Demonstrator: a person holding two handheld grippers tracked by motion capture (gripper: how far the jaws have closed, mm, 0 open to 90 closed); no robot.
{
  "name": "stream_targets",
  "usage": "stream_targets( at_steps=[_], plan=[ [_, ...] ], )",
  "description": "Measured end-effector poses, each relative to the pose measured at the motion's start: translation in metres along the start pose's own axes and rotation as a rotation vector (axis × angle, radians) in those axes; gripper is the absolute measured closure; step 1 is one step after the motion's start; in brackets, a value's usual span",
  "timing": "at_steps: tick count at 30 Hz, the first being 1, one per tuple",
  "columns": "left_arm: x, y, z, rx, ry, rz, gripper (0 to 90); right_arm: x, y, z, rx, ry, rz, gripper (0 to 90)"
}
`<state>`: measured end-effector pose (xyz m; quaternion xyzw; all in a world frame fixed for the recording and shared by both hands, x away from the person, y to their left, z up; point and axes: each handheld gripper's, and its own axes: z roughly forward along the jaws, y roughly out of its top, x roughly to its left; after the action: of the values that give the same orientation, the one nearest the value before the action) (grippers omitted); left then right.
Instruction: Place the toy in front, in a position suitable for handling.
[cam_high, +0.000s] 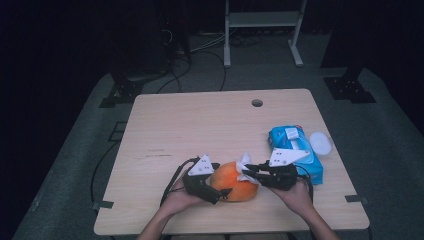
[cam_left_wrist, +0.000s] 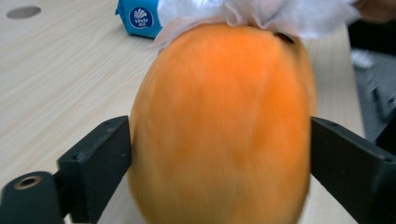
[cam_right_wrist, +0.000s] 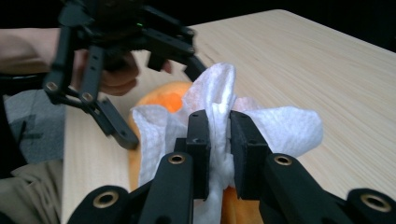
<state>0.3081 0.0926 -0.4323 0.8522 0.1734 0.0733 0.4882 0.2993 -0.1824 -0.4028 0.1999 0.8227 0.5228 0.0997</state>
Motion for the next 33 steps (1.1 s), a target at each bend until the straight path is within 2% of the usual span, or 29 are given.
stream_targets(
  at_steps=[3,4,5,8,10,12,13,14,16,17,18,19,20,22,25,26,27,30,31,33],
  plan=[
    [-0.001,0.0,0.0,-0.01,0.008,0.007,22.4,-0.006,-0.001,-0.004,-0.006,-0.007,0.024,78.0],
    [-0.003,0.002,0.0,-0.017,0.01,0.025,22.4,-0.006,-0.001,-0.006,-0.009,-0.016,0.021,78.0],
    [-0.009,0.005,0.001,-0.018,0.023,0.075,27.4,-0.001,0.004,-0.005,-0.018,-0.016,0.002,78.0],
    [-0.019,0.01,0.006,-0.014,0.027,0.134,28.5,0.007,0.01,-0.001,-0.048,0.034,-0.011,78.0],
    [-0.023,0.011,0.008,-0.004,0.026,0.153,27.3,0.017,0.017,0.005,-0.035,0.052,-0.054,78.0],
    [-0.02,0.01,0.008,0.009,0.028,0.125,20.5,0.021,0.018,0.009,-0.013,0.041,-0.084,78.0],
    [-0.018,0.009,0.008,0.007,0.024,0.103,18.2,0.02,0.016,0.009,-0.009,0.039,-0.079,78.0],
    [-0.015,0.008,0.007,0.001,0.019,0.075,17.9,0.018,0.015,0.008,-0.01,0.037,-0.074,78.0],
    [-0.014,0.007,0.007,-0.004,0.012,0.063,22.0,0.014,0.013,0.006,-0.009,0.029,-0.059,78.0],
    [-0.014,0.007,0.007,-0.013,0.014,0.065,22.0,0.012,0.012,0.004,-0.009,0.02,-0.047,78.0],
    [-0.015,0.008,0.007,-0.017,0.019,0.071,27.1,0.009,0.011,0.001,-0.016,0.007,-0.042,78.0],
    [-0.018,0.01,0.008,-0.015,0.035,0.096,28.1,0.01,0.011,0.0,-0.015,0.003,-0.044,78.0],
    [-0.018,0.01,0.008,-0.015,0.035,0.096,28.9,0.012,0.012,0.001,-0.014,0.001,-0.051,78.1],
    [-0.026,0.015,0.008,-0.002,0.058,0.136,29.2,0.017,0.015,0.005,-0.015,0.012,-0.067,78.1],
    [-0.031,0.018,0.01,0.012,0.067,0.167,28.7,0.027,0.018,0.013,-0.002,0.032,-0.1,78.1],
    [-0.031,0.018,0.01,0.012,0.067,0.167,28.2,0.029,0.019,0.015,0.009,0.029,-0.113,78.1],
    [-0.028,0.016,0.01,-0.001,0.054,0.144,27.0,0.03,0.019,0.015,0.015,0.024,-0.122,78.1],
    [-0.02,0.013,0.011,0.012,0.037,0.082,15.7,0.022,0.017,0.01,0.015,0.018,-0.103,78.1],
    [-0.02,0.013,0.011,0.012,0.037,0.082,11.1,0.019,0.015,0.008,0.013,0.014,-0.091,78.1],
    [-0.014,0.01,0.012,0.022,0.024,0.025,9.2,0.017,0.013,0.006,0.009,0.012,-0.079,78.1]
  ],
)
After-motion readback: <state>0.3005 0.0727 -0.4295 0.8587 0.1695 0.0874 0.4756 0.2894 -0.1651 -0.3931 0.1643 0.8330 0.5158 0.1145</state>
